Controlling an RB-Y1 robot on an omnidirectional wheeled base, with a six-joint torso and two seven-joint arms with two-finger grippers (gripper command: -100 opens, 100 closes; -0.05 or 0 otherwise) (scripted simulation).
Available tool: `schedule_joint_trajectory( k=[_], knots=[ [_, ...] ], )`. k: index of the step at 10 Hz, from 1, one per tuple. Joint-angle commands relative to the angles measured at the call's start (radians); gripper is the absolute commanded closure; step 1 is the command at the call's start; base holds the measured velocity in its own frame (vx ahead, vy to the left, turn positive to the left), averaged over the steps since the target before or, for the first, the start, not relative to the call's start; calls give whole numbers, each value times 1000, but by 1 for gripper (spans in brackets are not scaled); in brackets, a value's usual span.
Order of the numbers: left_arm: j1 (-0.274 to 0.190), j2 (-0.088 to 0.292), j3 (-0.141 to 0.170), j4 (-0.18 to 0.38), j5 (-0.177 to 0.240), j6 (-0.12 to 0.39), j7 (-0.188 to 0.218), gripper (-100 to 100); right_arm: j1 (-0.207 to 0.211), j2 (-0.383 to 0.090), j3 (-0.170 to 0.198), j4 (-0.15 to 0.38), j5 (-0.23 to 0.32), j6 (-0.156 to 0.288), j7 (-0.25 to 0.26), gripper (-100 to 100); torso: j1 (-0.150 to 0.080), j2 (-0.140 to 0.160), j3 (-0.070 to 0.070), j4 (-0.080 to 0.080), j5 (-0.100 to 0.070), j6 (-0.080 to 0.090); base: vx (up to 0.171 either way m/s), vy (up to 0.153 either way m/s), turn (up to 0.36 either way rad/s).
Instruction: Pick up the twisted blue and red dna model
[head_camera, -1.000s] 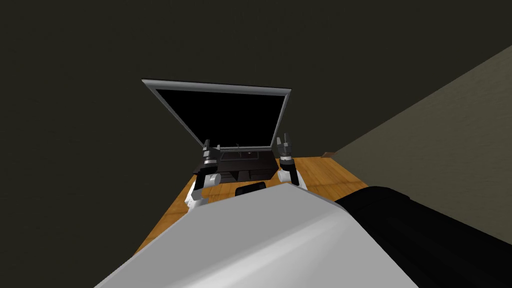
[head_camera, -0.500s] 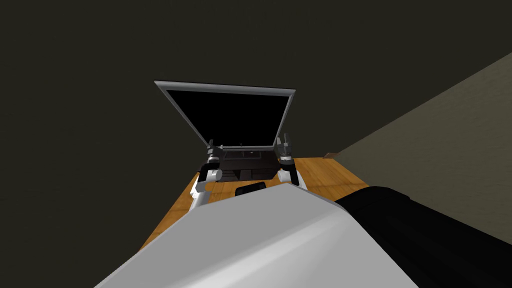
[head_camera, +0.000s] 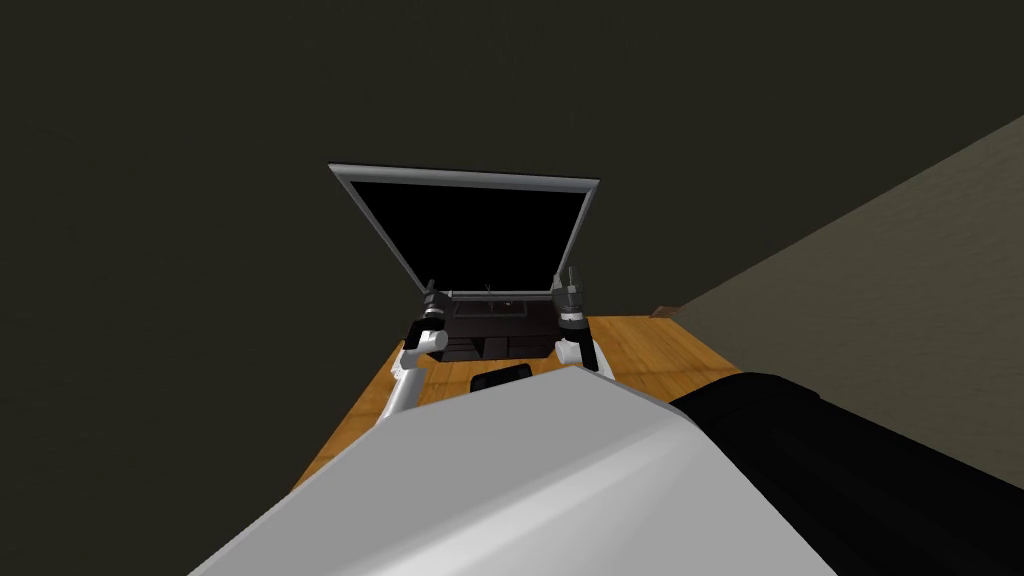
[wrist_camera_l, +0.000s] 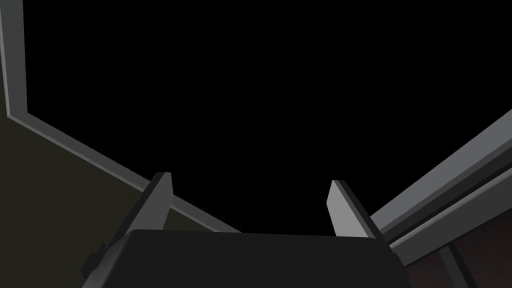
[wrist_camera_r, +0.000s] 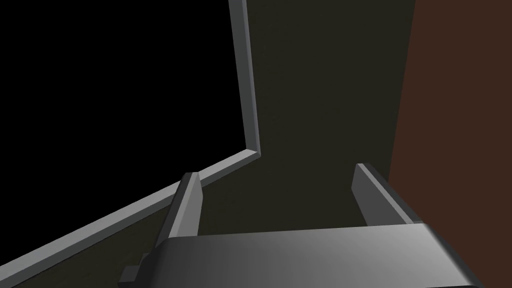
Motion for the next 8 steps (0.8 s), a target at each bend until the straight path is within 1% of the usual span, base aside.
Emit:
schedule_joint_trajectory(
  k=[1,2,3,4,5,6,7,8],
  knots=[
    [-31,1,1,50,19,35,11,-100,0,0,0,0,0,0,0,0,0,0,0,0,0,0,-2,83,3],
    [-74,2,3,83,49,72,24,-100,0,0,0,0,0,0,0,0,-1,-1,0,0,0,0,6,73,14],
    [-77,2,3,113,49,76,24,-100,0,0,0,0,0,0,0,0,-1,-1,-1,0,0,0,5,50,2],
    [-114,3,4,141,80,114,37,-100,0,0,0,0,0,0,0,0,-3,-1,-1,0,0,0,-4,52,11],
    [-123,3,4,169,80,119,37,-100,0,0,0,0,0,0,0,0,-3,-1,0,0,-1,0,-4,42,-1],
    [-164,3,4,199,109,162,50,-100,0,0,0,0,0,0,0,0,-3,-1,0,0,-1,0,-4,48,2],
    [-170,3,4,231,109,163,50,-100,0,0,0,0,0,0,0,0,-3,-1,0,0,-1,0,3,44,-8],
    [-217,4,3,266,137,205,62,-100,0,0,0,0,0,0,0,0,-3,-1,0,0,-1,0,8,39,-8]
  ],
)
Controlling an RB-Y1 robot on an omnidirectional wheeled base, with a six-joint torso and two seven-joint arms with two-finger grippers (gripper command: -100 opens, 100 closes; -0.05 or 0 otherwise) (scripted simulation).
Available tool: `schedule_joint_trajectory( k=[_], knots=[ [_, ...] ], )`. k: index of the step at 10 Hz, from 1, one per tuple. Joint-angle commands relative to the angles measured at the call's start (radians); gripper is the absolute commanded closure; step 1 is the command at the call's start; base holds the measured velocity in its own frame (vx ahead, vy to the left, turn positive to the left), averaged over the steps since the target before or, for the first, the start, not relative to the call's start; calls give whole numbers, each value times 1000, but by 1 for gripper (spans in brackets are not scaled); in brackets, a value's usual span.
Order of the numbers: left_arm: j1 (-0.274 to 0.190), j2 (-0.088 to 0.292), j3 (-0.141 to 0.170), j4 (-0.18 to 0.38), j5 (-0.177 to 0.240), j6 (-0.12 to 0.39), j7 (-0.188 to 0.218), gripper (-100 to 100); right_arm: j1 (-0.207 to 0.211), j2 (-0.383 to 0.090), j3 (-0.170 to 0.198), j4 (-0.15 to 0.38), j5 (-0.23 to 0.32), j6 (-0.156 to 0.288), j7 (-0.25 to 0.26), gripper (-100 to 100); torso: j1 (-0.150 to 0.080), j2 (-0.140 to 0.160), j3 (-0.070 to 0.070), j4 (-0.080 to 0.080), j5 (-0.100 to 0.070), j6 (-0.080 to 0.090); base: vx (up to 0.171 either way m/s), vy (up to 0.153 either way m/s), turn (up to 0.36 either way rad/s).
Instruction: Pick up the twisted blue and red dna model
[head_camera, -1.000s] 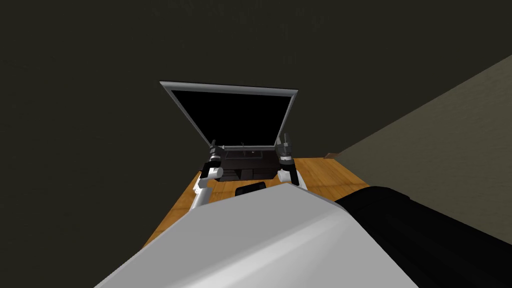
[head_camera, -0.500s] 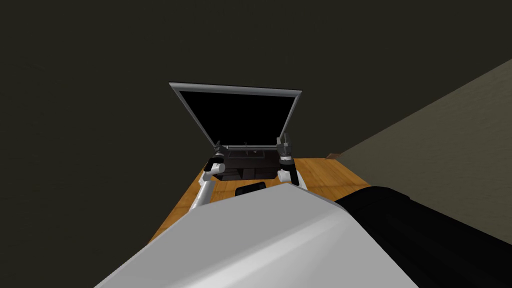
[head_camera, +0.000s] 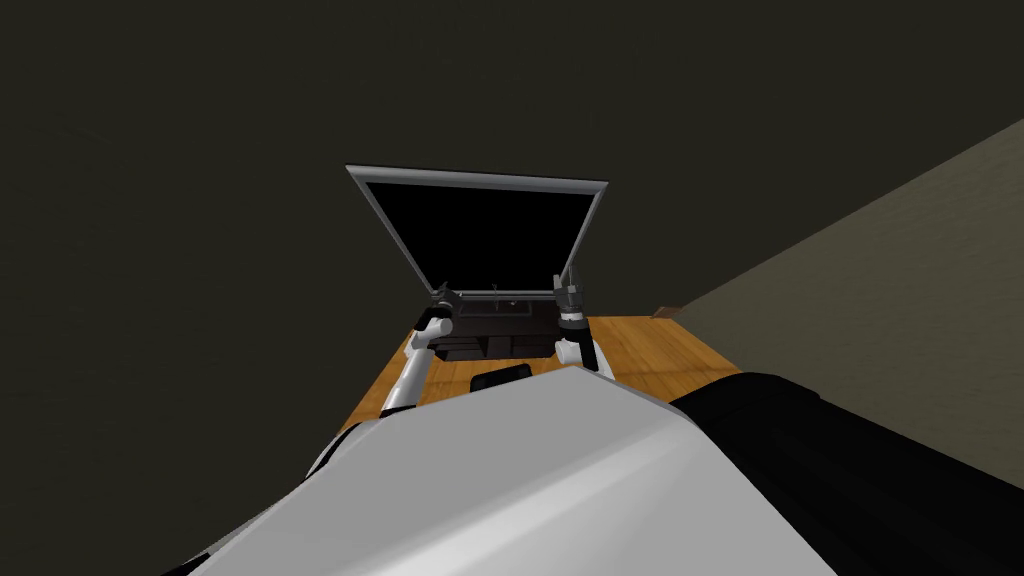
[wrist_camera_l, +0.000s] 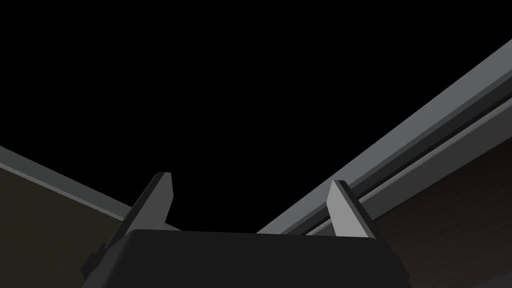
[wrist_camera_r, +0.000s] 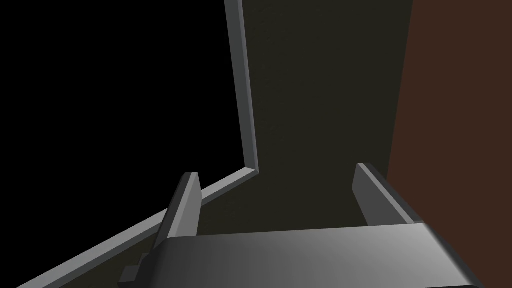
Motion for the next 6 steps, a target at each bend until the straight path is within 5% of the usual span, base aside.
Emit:
schedule_joint_trajectory(
  k=[1,6],
  knots=[
    [-22,-3,-4,50,13,19,6,-100,0,0,0,0,0,0,0,0,0,0,0,0,0,0,9,30,-8],
    [-161,-4,-9,230,91,140,38,-100,0,0,0,0,0,0,0,0,-1,0,0,0,0,0,15,29,-22]
  ],
)
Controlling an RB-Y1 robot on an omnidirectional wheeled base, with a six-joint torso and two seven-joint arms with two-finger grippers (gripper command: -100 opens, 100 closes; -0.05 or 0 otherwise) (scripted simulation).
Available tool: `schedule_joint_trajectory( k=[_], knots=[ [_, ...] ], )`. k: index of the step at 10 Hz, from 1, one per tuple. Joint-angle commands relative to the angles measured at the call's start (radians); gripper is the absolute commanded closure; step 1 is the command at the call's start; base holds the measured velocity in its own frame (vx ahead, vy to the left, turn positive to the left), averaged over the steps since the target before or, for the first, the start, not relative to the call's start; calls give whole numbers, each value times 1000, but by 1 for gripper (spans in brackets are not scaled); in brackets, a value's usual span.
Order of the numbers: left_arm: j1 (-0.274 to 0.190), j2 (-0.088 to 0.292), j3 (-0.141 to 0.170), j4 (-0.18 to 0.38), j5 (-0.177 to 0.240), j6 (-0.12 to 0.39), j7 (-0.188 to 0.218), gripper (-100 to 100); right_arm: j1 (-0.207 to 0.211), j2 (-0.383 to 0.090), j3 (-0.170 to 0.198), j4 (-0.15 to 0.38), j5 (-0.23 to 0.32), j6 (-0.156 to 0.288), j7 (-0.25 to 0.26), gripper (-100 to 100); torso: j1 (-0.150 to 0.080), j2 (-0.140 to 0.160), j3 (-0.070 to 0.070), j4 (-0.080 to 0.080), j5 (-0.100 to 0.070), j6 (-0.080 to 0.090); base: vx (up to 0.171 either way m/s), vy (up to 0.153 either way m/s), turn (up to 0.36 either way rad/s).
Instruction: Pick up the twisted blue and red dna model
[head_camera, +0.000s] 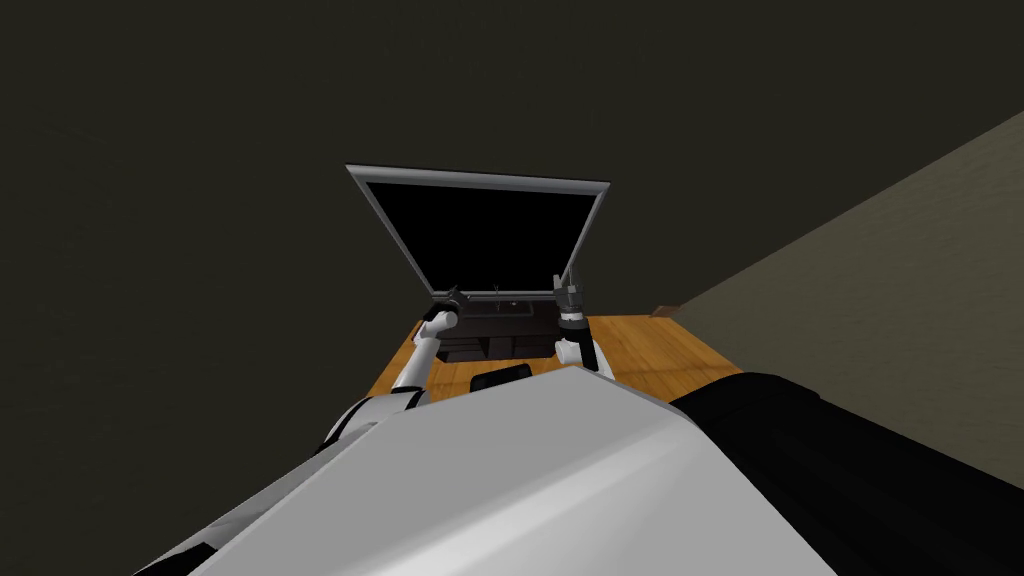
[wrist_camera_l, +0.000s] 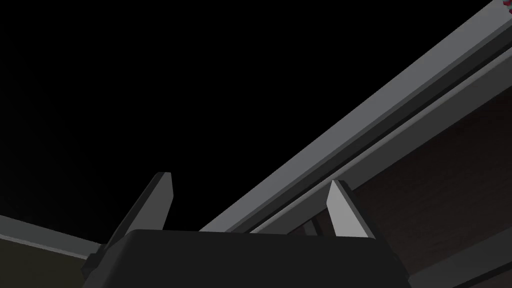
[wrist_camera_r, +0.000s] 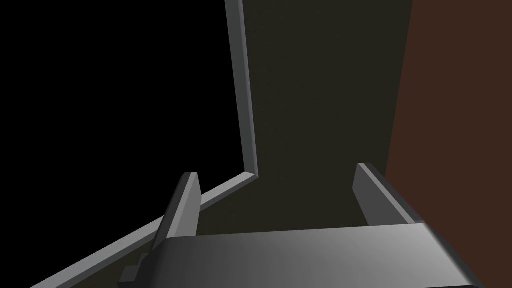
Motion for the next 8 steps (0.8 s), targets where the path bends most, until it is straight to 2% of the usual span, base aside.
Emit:
schedule_joint_trajectory(
  k=[1,2,3,4,5,6,7,8],
  knots=[
    [-21,-2,5,29,9,48,6,-100,0,0,0,0,0,0,0,0,0,0,0,0,0,0,16,19,-20],
    [-21,-2,5,29,9,48,6,-100,0,0,0,0,0,0,0,0,0,0,0,0,0,0,5,8,3],
    [-66,-4,2,81,32,86,15,-100,0,0,0,0,0,0,0,0,-1,1,0,0,0,0,10,11,-35],
    [-66,-4,2,91,32,94,15,-100,0,0,0,0,0,0,0,0,-1,1,0,0,0,0,14,12,-35],
    [-110,-6,-2,129,54,135,24,-100,0,0,0,0,0,0,0,0,-1,1,0,0,0,0,26,10,-48],
    [-110,-6,-2,153,54,141,24,-100,0,0,0,0,0,0,0,0,-1,0,0,0,0,0,25,10,-27],
    [-153,-9,-6,195,75,177,32,-100,0,0,0,0,0,0,0,0,-1,0,0,0,0,0,30,6,-55],
    [-153,-9,-6,213,75,186,32,-100,0,0,0,0,0,0,0,0,-1,-1,0,0,0,0,25,3,-29]
  ],
)
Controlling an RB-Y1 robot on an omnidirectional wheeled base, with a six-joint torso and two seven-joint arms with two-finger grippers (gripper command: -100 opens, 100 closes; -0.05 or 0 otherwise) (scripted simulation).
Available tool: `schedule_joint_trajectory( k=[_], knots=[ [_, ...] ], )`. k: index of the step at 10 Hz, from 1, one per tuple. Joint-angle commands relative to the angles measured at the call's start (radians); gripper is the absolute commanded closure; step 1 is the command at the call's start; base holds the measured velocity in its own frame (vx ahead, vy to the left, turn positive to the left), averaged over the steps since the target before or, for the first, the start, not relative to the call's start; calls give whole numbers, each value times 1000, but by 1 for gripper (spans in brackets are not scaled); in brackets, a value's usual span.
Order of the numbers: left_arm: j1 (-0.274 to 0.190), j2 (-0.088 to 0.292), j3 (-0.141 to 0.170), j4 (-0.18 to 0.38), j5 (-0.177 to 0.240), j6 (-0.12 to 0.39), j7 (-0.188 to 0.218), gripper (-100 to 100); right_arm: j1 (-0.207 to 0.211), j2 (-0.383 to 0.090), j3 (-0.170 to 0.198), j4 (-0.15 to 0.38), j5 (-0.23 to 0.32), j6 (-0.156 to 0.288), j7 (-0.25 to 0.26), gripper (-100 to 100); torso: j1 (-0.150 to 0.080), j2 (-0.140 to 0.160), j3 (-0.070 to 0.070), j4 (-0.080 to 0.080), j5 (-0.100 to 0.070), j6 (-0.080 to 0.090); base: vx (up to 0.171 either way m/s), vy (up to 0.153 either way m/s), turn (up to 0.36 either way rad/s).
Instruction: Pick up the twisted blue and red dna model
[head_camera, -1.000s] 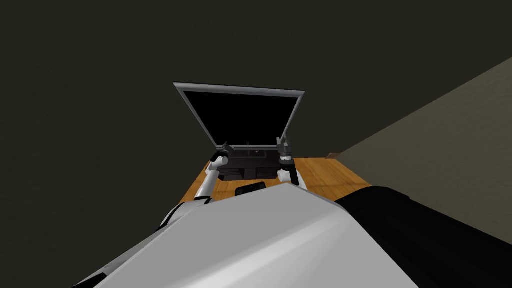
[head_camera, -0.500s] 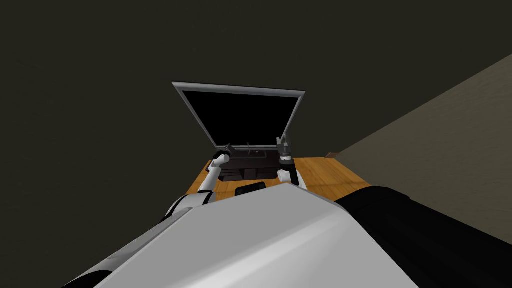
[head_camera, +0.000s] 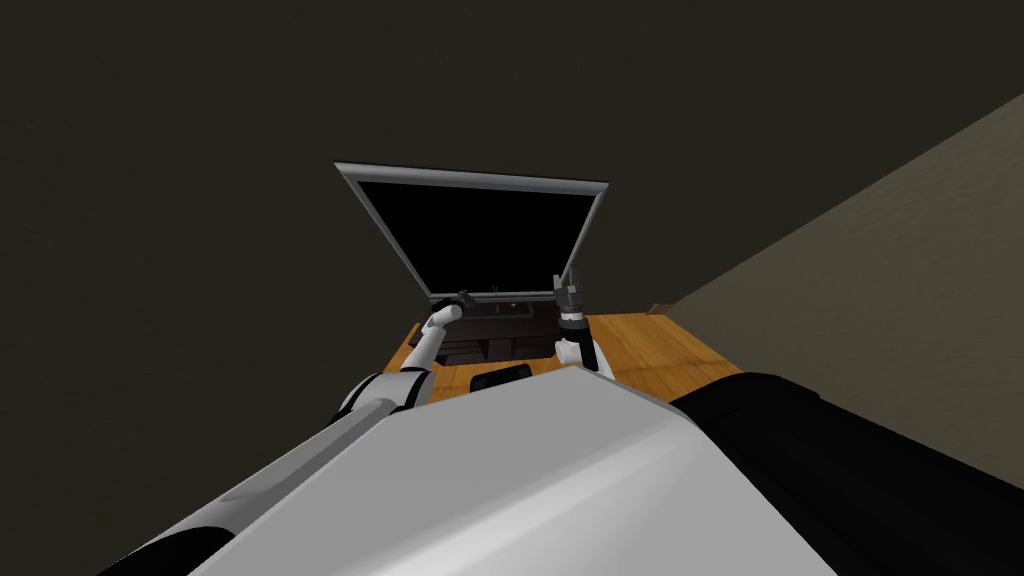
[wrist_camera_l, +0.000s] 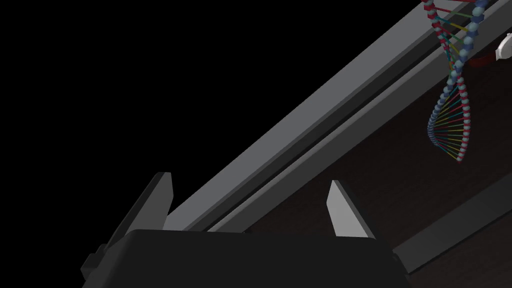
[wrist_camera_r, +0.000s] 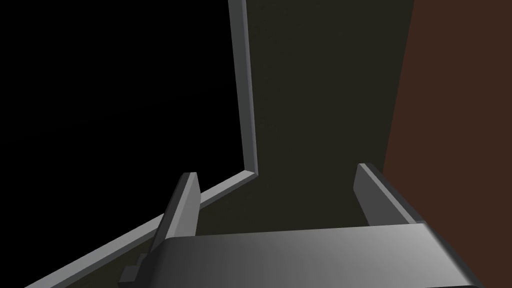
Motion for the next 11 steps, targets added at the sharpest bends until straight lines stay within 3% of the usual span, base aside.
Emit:
schedule_joint_trajectory(
  k=[1,2,3,4,5,6,7,10,11],
  knots=[
    [5,-4,9,-10,-14,28,8,-100,0,0,0,0,0,0,0,0,0,0,0,0,0,0,8,0,7],
    [-37,-7,5,45,6,67,15,-100,0,0,0,0,0,0,0,0,0,1,1,0,0,0,16,0,-46],
    [-37,-7,5,50,6,73,15,-100,0,0,0,0,0,0,0,0,0,1,1,0,0,0,20,0,-43],
    [-78,-10,0,86,24,115,22,-100,0,0,0,0,0,0,0,0,0,1,0,0,0,0,30,-3,-75],
    [-78,-10,0,107,24,117,22,-100,0,0,0,0,0,0,0,0,-1,0,0,0,0,0,28,-5,-33],
    [-117,-14,-5,138,41,160,28,-100,0,0,0,0,0,0,0,0,-1,0,0,0,0,0,31,-12,-56],
    [-117,-14,-5,163,41,160,28,-100,0,0,0,0,0,0,0,0,-1,0,0,0,0,0,29,-4,-36],
    [-190,-20,-15,263,72,240,39,-100,0,0,0,0,0,0,0,0,0,0,0,0,0,0,32,-4,-55],
    [-190,-20,-15,268,72,242,39,-100,0,0,0,0,0,0,0,0,-1,0,0,0,0,0,26,-8,-37]
  ],
)
